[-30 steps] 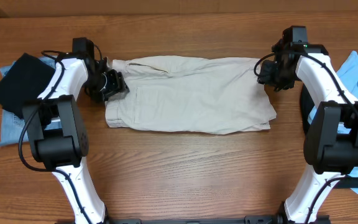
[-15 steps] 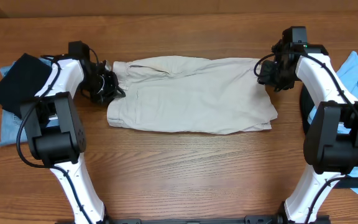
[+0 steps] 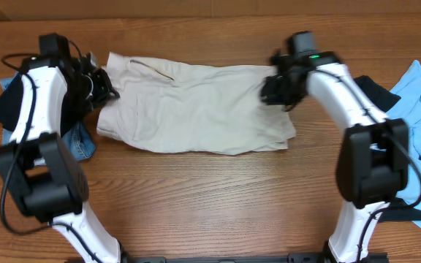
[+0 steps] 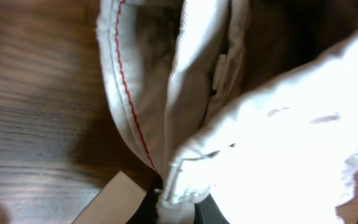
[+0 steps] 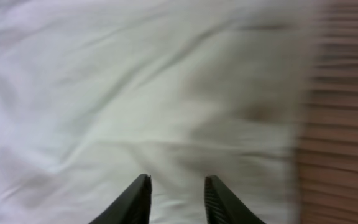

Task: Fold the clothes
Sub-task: 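Carry the right end of the shorts leftward over the left end with the right gripper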

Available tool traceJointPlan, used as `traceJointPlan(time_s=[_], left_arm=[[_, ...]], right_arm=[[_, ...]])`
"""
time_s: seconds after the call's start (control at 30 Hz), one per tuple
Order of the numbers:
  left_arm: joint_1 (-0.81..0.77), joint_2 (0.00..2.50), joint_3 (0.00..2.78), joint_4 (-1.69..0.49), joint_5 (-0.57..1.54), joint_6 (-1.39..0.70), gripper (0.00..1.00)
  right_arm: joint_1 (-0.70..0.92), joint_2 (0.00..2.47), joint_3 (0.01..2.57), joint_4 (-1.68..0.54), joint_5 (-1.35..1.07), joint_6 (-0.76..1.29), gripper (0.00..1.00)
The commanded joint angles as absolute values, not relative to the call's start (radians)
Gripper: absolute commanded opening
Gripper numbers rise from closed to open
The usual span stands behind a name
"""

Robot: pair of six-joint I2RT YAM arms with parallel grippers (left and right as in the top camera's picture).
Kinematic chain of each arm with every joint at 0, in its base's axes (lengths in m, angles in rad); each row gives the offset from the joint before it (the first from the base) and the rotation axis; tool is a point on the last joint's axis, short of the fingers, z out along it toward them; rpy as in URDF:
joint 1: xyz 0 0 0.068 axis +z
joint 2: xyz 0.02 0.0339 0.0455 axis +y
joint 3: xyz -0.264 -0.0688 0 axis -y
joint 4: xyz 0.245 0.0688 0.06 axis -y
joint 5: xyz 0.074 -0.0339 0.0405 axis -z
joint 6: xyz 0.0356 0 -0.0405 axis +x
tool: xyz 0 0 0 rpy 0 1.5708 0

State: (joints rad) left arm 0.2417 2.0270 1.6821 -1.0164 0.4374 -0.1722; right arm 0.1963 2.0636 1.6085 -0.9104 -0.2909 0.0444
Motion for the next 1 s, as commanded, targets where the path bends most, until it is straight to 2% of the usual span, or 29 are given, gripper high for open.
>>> traceJointPlan(time_s=[0.0,0.47,0.63,0.97], left_arm=[[0.231,1.898,1.72,-1.018,0.438,-0.15,0.04],[0.222,1.789,1.72,-1.032,0.457,-0.169,0.04],[0.222,1.789,1.72,-1.032,0.525,-0.189,0.04],[0.222,1.789,1.72,-1.02,0.611,-0.255,0.04]], right_arm=[[0.31,2.02,1.639,-0.87,-0.381,0.065,0.23],[0.543,2.097,1.638,-0.468,-0.408,0.109,0.24],[0.569,2.175,1.638,-0.314,-0.398,0.109,0.24],[0.574,2.329,1.638,-0.196,-0.384,0.185,0.24]])
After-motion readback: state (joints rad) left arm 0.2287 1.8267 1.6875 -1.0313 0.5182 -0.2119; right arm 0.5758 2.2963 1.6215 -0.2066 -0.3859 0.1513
